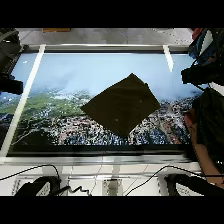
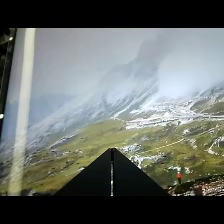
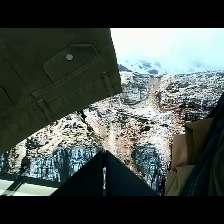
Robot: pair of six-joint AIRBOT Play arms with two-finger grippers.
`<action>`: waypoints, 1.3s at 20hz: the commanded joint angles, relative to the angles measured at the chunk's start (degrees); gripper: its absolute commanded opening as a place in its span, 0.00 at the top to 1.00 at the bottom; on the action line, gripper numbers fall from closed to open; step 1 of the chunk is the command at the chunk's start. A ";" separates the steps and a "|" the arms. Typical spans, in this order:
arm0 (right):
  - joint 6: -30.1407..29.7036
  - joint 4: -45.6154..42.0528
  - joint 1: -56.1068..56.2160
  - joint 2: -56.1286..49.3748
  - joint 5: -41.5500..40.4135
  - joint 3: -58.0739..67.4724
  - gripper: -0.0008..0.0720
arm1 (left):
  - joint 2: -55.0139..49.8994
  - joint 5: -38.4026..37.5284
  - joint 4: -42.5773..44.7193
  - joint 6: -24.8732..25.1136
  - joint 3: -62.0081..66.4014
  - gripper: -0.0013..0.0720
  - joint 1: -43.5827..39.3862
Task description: Fold the clothes and pants, and hang the long-sleeved shirts on hangers.
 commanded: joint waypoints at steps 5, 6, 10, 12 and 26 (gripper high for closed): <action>0.00 0.02 0.04 0.04 0.00 0.02 0.93 | 0.04 0.02 0.00 0.02 -0.02 0.96 0.07; 0.00 0.02 0.04 0.04 0.00 0.02 0.93 | 0.04 0.02 0.00 0.02 -0.02 0.96 0.07; -1.66 -0.31 0.02 0.04 -0.07 0.02 0.93 | 0.04 0.02 0.00 0.02 -0.02 0.96 0.07; -3.08 -0.42 0.04 0.04 -1.40 0.02 0.93 | 0.04 0.02 0.00 0.02 -0.02 0.96 0.07; -5.92 -0.31 -0.26 0.11 -12.57 -23.10 0.93 | -1.25 -0.66 -14.03 -0.02 -0.22 0.96 0.07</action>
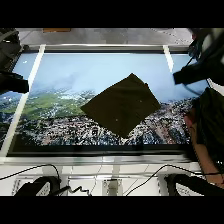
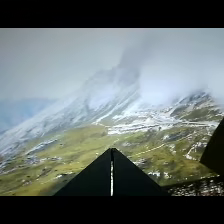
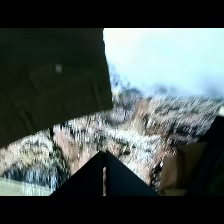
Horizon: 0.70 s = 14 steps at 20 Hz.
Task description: Fold the clothes and pants, and hang the long-sleeved shirts on hangers.
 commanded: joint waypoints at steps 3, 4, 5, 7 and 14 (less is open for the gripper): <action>-4.79 14.14 -0.02 0.70 -4.46 -27.39 0.93 | -3.32 -4.44 -3.91 0.02 -0.13 0.75 0.07; -8.90 21.33 -0.02 1.27 -5.95 -32.54 0.93 | -4.52 -5.68 -3.96 0.02 -0.13 0.45 0.07; -13.31 27.78 -0.02 2.14 -7.67 -37.09 0.93 | -5.84 -6.84 -3.98 -0.11 -0.15 0.28 0.07; -18.14 37.83 -0.02 4.83 -14.36 -46.40 0.93 | -8.20 -9.18 -3.98 -0.87 -0.15 0.28 0.07; -19.50 57.81 3.41 7.06 -39.67 -70.12 0.13 | -13.99 -11.47 -12.39 -0.85 -0.22 0.28 0.02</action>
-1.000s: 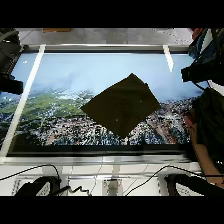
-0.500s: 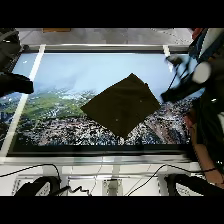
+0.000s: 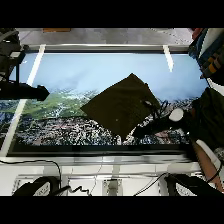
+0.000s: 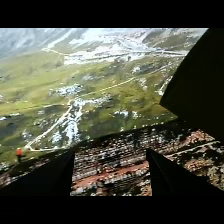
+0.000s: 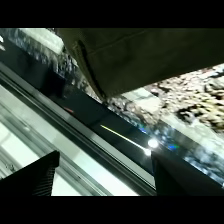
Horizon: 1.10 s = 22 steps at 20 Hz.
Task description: Fold the clothes and pants, and hang the long-sleeved shirts on hangers.
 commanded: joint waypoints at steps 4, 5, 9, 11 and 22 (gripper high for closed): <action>0.48 7.65 9.09 -2.14 -19.96 -8.22 0.15 | -3.78 -1.05 -7.87 -0.02 -0.07 0.28 -0.07; 2.03 7.58 10.16 -3.13 -22.29 -8.20 0.22 | -3.98 -1.05 -7.85 -0.02 -0.07 0.28 -0.04; 3.21 7.10 10.38 -7.15 -23.98 -6.27 0.23 | -4.90 -1.03 -7.80 0.02 -0.09 0.28 -0.04; 3.23 7.13 10.40 -8.55 -23.56 -3.72 0.23 | -5.77 -1.05 -7.82 0.02 -0.11 0.28 -0.04; 4.24 12.98 10.49 -15.30 -9.27 4.68 0.83 | -13.11 -0.94 -7.82 0.02 -0.13 0.29 -0.04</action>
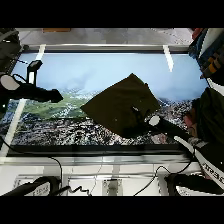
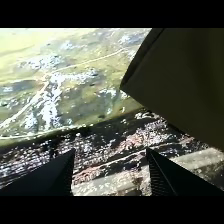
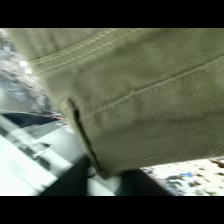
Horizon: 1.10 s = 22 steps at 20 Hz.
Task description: Fold the clothes and pants, and hang the long-sleeved shirts on hangers.
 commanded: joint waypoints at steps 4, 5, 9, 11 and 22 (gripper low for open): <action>0.04 3.56 -0.11 1.18 6.71 3.28 0.93 | -7.50 0.35 -0.39 0.00 -0.02 0.29 -0.02; 0.02 3.13 -0.11 2.54 6.88 3.26 0.93 | -8.92 0.35 -1.40 0.00 -0.02 0.29 0.00; 2.29 -8.66 -0.11 8.20 9.73 3.23 0.93 | -14.01 0.07 -9.64 0.22 -1.05 0.29 -0.22; 2.32 -10.10 -0.11 10.82 12.83 2.97 0.93 | -14.99 0.15 -11.06 2.89 -3.80 0.29 -0.98; 5.62 -8.20 -0.11 35.28 16.44 -7.06 0.93 | -15.06 -5.57 -24.04 29.44 -20.59 0.30 -4.76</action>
